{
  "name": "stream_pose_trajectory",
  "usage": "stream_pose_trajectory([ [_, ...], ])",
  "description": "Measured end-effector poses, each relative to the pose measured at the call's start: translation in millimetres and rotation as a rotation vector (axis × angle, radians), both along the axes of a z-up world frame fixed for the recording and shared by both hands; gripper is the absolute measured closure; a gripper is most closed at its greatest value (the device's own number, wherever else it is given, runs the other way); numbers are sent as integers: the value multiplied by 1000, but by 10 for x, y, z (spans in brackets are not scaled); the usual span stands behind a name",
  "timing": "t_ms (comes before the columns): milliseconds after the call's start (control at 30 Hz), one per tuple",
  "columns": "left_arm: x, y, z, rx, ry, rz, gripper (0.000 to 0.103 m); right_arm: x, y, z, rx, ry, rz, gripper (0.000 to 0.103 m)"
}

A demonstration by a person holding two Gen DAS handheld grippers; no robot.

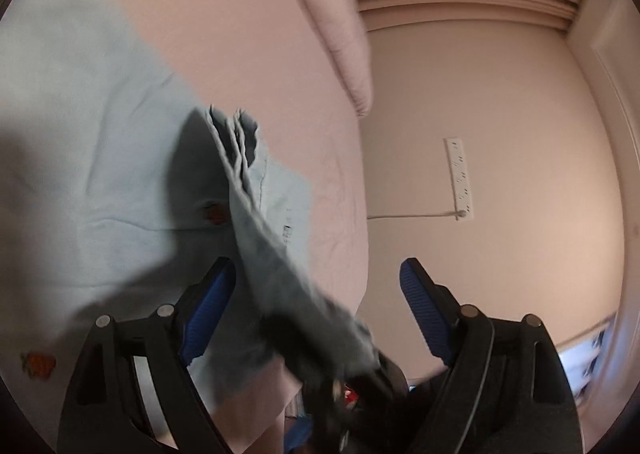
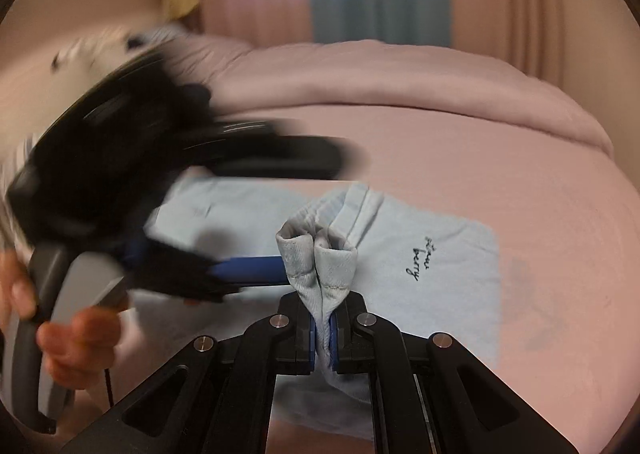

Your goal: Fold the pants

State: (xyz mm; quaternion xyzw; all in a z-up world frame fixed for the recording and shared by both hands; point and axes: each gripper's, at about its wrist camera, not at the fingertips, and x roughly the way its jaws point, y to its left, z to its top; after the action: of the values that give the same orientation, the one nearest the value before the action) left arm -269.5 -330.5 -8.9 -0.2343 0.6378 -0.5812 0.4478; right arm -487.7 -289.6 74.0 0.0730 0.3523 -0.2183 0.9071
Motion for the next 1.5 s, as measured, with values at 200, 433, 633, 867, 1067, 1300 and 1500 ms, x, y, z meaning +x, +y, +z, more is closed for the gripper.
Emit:
stream_pose_trajectory([
  [200, 117, 93, 29, 37, -98, 2, 90, 115, 248, 53, -107, 49, 50, 96],
  [433, 405, 505, 336, 22, -275, 85, 92, 477, 494, 167, -150, 13, 162, 96],
  [633, 636, 751, 199, 105, -325, 140, 95, 783, 727, 10, -138, 49, 241, 96],
  [867, 735, 750, 122, 124, -313, 137, 95, 842, 732, -14, -153, 84, 263, 96],
  [1067, 698, 562, 217, 85, -311, 99, 95, 782, 593, 78, -163, 76, 222, 96],
  [1300, 743, 578, 222, 114, -336, 106, 95, 894, 616, 41, -156, 78, 230, 96],
  [1500, 744, 711, 23, 233, -359, 114, 88, 984, 646, -151, -67, 135, 280, 96],
])
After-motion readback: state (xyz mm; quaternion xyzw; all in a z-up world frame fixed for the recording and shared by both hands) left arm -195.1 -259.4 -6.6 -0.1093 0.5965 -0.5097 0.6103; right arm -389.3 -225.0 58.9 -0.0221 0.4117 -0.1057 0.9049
